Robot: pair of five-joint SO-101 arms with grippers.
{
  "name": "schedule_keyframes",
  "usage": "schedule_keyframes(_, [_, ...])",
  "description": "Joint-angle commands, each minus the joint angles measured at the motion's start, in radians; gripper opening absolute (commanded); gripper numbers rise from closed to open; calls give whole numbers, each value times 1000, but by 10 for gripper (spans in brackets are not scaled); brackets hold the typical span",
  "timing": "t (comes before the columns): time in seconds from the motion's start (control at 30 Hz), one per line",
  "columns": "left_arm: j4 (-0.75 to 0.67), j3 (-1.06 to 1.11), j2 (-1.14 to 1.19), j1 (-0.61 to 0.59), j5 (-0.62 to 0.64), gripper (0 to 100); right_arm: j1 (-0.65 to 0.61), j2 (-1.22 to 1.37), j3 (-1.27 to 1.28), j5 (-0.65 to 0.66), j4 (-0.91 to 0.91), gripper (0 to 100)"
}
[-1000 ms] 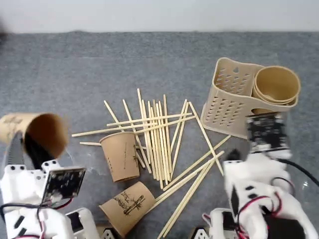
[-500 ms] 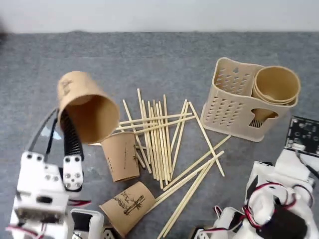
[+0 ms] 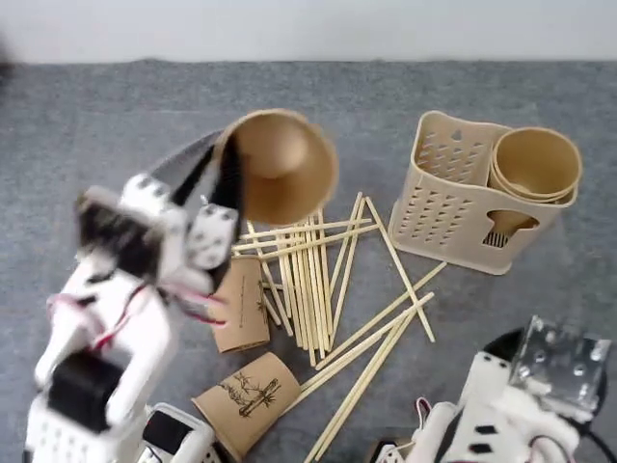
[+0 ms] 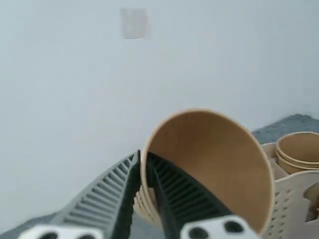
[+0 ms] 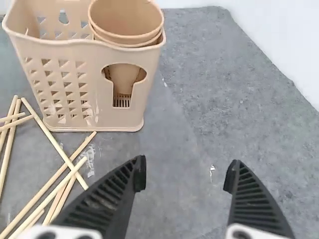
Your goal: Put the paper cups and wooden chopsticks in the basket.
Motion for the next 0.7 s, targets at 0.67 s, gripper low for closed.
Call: schedule_keyframes(0.67, [-37, -926, 990, 350, 129, 13, 4, -168, 210, 2, -140, 58])
